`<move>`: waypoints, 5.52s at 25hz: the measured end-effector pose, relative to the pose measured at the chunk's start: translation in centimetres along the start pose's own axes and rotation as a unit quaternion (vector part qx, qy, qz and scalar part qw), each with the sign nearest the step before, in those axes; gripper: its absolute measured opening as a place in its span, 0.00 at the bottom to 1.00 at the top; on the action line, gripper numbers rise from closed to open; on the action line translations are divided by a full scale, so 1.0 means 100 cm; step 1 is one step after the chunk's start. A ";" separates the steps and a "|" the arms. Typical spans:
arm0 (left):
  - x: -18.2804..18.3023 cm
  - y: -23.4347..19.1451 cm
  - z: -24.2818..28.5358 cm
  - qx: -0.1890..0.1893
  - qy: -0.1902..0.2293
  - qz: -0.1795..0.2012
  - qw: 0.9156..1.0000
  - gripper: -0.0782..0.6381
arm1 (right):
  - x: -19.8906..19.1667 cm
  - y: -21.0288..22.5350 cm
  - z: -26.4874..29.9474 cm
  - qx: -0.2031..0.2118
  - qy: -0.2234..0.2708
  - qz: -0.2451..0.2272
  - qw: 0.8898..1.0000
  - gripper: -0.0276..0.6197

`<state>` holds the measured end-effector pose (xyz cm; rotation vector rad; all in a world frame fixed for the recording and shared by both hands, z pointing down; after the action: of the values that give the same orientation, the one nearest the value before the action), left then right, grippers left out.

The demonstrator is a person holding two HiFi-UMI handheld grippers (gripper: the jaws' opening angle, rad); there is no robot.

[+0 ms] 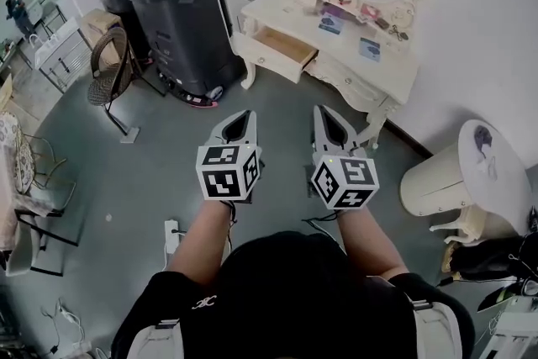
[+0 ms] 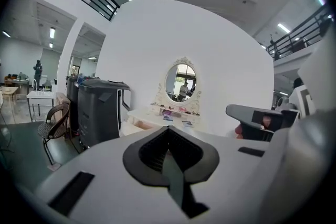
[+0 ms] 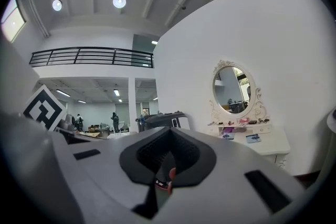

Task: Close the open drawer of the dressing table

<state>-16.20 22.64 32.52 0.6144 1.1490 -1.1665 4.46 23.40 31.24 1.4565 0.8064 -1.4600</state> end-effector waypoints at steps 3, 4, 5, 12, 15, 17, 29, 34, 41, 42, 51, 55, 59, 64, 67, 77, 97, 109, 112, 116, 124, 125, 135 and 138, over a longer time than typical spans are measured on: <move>-0.003 -0.008 -0.004 -0.005 -0.004 0.004 1.000 0.12 | -0.003 -0.011 -0.001 -0.013 -0.006 -0.009 1.000 0.06; -0.004 -0.010 -0.005 -0.007 -0.005 0.005 1.000 0.12 | -0.005 -0.014 -0.001 -0.017 -0.007 -0.010 1.000 0.06; -0.006 -0.012 -0.005 -0.009 -0.007 0.005 1.000 0.12 | -0.006 -0.015 -0.001 -0.021 -0.010 -0.012 1.000 0.06; -0.008 -0.015 0.008 -0.014 -0.015 0.007 1.000 0.12 | -0.011 -0.006 0.009 -0.032 -0.015 -0.008 0.999 0.06; -0.008 -0.018 0.024 -0.010 -0.021 0.006 1.000 0.12 | -0.013 0.005 0.023 -0.034 -0.016 0.000 0.999 0.06; -0.007 -0.020 0.037 -0.005 -0.023 0.005 1.000 0.12 | -0.014 0.014 0.035 -0.033 -0.017 0.003 0.999 0.06; 0.046 -0.024 0.148 0.016 -0.021 0.006 1.000 0.12 | 0.012 0.093 0.139 -0.011 -0.018 -0.007 1.000 0.06; 0.059 -0.019 0.188 0.027 -0.030 0.007 0.999 0.12 | 0.018 0.131 0.169 -0.006 -0.024 0.002 1.000 0.06; 0.062 -0.022 0.231 0.052 -0.057 0.001 0.997 0.12 | 0.023 0.178 0.196 -0.004 -0.023 0.011 1.000 0.06; 0.062 -0.022 0.237 0.055 -0.058 -0.001 0.997 0.12 | 0.023 0.185 0.199 -0.005 -0.025 0.011 1.000 0.06; 0.061 -0.020 0.272 0.067 -0.079 -0.010 0.995 0.12 | 0.020 0.225 0.219 -0.014 -0.039 0.020 0.999 0.06; 0.063 -0.025 0.282 0.071 -0.084 -0.008 0.994 0.12 | 0.016 0.227 0.231 -0.009 -0.049 0.024 0.998 0.06; 0.064 -0.044 0.295 0.074 -0.090 -0.011 0.993 0.12 | 0.018 0.223 0.250 -0.005 -0.046 0.018 0.999 0.06; 0.062 -0.074 0.326 0.070 -0.111 -0.010 0.991 0.12 | 0.014 0.222 0.279 -0.017 -0.052 0.022 0.998 0.06; 0.060 -0.095 0.348 0.068 -0.130 -0.009 0.989 0.12 | 0.011 0.222 0.301 -0.025 -0.062 0.020 0.998 0.06; 0.034 -0.172 0.441 0.049 -0.205 -0.010 0.977 0.12 | 0.016 0.217 0.370 -0.050 -0.091 0.009 0.995 0.06; -0.087 -0.236 0.578 -0.025 -0.390 0.073 0.917 0.27 | 0.005 0.242 0.391 -0.192 -0.156 0.023 0.969 0.06; -0.089 -0.238 0.621 -0.069 -0.386 0.098 0.915 0.25 | -0.003 0.247 0.375 -0.282 -0.172 0.038 0.943 0.06; -0.080 -0.235 0.639 -0.082 -0.382 0.110 0.914 0.25 | -0.005 0.247 0.367 -0.308 -0.173 0.040 0.934 0.06; -0.071 -0.229 0.666 -0.095 -0.389 0.113 0.909 0.25 | -0.006 0.250 0.354 -0.340 -0.173 0.046 0.923 0.06; -0.046 -0.209 0.736 -0.102 -0.350 0.125 0.923 0.25 | -0.005 0.255 0.320 -0.397 -0.175 0.060 0.899 0.06; -0.043 -0.206 0.742 -0.103 -0.347 0.125 0.924 0.25 | -0.005 0.255 0.315 -0.403 -0.174 0.063 0.896 0.06; -0.040 -0.202 0.737 -0.069 -0.360 0.116 0.923 0.25 | -0.006 0.253 0.291 -0.422 -0.163 0.071 0.889 0.06; -0.033 -0.194 0.712 -0.078 -0.347 0.098 0.929 0.12 | -0.008 0.258 0.289 -0.413 -0.153 0.074 0.895 0.06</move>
<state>-7.72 -43.89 63.52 0.1517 0.5475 -0.9866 16.25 -12.81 38.46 0.6048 0.9286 -0.9890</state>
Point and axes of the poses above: the fingertips, and each gripper's own axes: z forward along the fingers, y to its right, x out of its top, the point moved 9 cm from there along -z, backward along the fingers, and after that the axes turned 6 degrees about -y, right-handed, at the moved point
